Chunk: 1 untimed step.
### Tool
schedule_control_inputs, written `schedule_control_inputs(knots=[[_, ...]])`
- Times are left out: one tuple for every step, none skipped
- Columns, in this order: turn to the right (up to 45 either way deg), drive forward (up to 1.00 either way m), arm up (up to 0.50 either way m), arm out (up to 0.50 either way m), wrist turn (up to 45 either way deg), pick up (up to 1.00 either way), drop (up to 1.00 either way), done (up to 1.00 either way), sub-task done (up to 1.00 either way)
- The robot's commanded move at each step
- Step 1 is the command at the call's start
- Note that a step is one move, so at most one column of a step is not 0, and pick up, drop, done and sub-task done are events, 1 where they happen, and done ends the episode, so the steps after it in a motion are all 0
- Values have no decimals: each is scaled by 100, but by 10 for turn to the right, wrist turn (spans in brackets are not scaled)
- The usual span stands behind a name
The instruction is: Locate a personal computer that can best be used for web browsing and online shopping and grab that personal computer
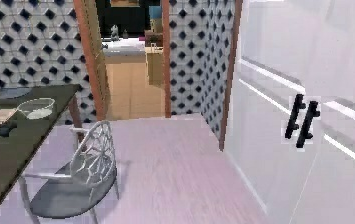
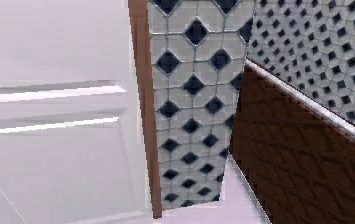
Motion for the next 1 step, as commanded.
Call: schedule_control_inputs(knots=[[0, 90, 0, 0, 0, 0, 0, 0, 0]])
